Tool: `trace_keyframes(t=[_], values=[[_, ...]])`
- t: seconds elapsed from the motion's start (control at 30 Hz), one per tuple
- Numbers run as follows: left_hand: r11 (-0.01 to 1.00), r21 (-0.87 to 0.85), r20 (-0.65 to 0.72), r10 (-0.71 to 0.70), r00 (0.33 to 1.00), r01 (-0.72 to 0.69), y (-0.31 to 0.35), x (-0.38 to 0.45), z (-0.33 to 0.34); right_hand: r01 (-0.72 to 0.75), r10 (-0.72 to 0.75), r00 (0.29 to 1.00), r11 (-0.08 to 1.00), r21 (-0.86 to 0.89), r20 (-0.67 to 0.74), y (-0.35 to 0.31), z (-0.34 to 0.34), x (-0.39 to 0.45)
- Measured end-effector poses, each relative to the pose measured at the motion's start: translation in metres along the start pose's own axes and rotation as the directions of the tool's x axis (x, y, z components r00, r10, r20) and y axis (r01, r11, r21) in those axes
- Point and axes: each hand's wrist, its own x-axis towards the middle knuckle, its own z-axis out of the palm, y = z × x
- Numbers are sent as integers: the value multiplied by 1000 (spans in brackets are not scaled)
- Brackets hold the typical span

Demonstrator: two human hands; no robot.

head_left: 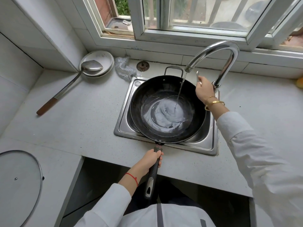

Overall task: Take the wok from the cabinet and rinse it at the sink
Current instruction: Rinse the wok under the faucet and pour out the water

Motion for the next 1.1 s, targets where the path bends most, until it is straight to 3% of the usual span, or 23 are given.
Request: trace_keyframes(t=[0.1,0.2,0.4,0.57,0.73,0.87,0.93,1.03,1.1], values=[[1000,-7,15,-1,1000,1,-1,0,-2,27,-21,988,999,37,-152,6,6,-42],[1000,-27,27,-9,1000,10,-1,1,-3,2,-2,988,1000,2,-154,18,16,-94],[999,30,69,-45,997,43,1,5,-8,-238,239,971,971,-30,11,34,46,-192],[981,196,97,-29,995,10,5,8,-16,-393,397,887,917,-67,237,21,87,-250],[972,233,138,-30,990,-3,6,13,-24,-451,437,816,891,-58,378,-5,119,-279],[985,171,193,-66,979,33,6,13,-28,-494,470,803,869,-33,367,-14,143,-287],[990,135,230,-61,971,30,6,12,-30,-560,527,790,828,17,314,-16,152,-288],[992,124,277,-31,960,-4,5,4,-32,-724,672,690,644,247,267,-18,159,-292],[991,131,291,0,957,-40,3,2,-34,-720,680,691,620,311,246,-17,163,-294]])
